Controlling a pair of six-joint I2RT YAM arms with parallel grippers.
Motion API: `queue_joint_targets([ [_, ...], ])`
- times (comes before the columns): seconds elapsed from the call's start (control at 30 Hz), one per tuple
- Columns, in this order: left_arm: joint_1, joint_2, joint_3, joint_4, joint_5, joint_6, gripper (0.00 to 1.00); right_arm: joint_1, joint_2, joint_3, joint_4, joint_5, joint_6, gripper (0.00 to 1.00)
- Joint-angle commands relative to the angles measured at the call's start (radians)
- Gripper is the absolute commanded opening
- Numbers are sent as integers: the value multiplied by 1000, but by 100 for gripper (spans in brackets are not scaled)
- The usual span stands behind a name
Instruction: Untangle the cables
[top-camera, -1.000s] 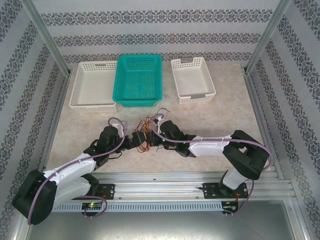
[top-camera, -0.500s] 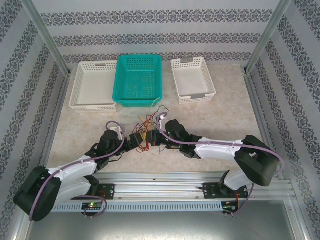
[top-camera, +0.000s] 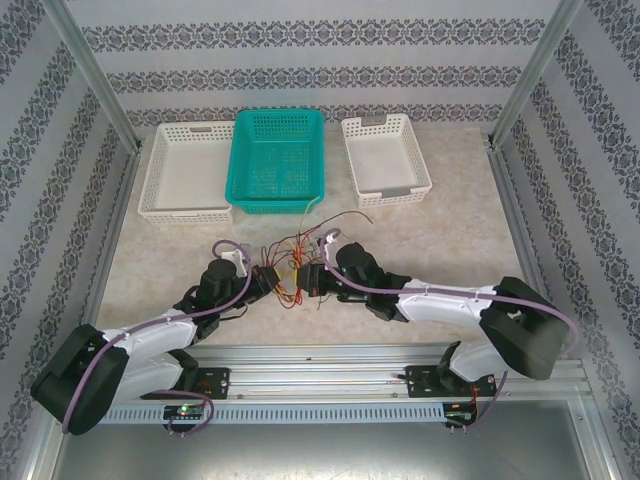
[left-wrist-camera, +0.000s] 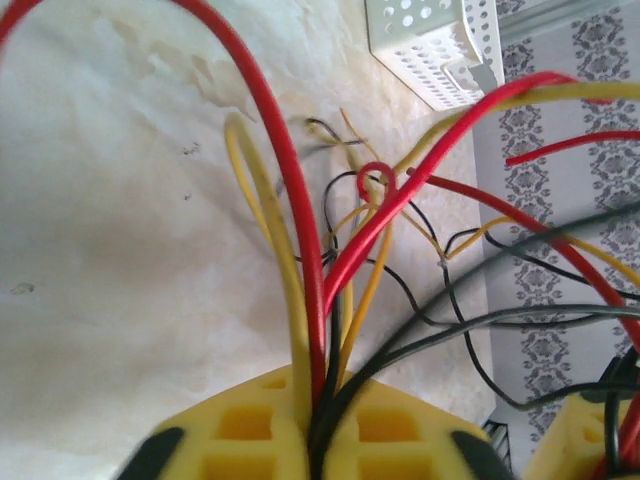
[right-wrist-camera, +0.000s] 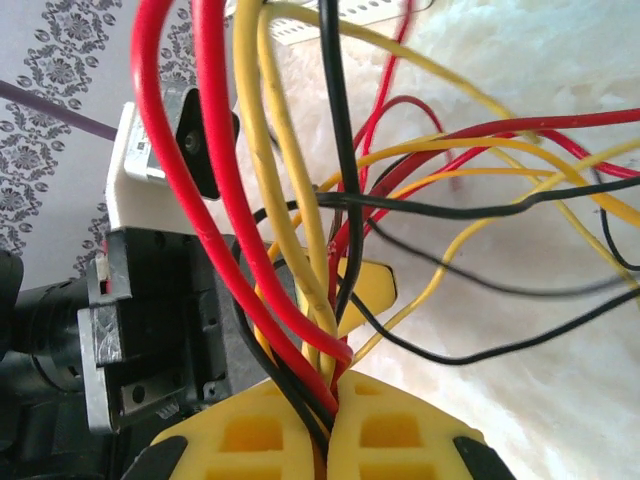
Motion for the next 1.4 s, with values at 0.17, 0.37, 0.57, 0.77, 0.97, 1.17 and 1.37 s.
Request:
queue_joint_targets([
  [0.17,-2,-14,-26,-43,-81,14,0,-34,-208,-122,-41,158,1,0],
  [0.37,-2,-69,-36,-109,-125,13,0,-72,-398,-250,-86,291,56,0],
  [0.57,-3,-154,-43,-211,-201,-2,0,-97,-627,-372,-192,414,103,0],
  [0.77,-2,-226,-47,-316,-292,-48,0,-105,-830,-427,-334,523,163,0],
  [0.97,-2,-191,-16,-319,-311,-70,0,-107,-837,-428,-350,489,152,27],
  [1.17,-13,-87,75,-354,-295,3,0,-121,-850,-357,-456,460,100,49],
  [1.37,-134,-3,203,-422,-326,172,0,-135,-647,-211,-480,290,36,54],
])
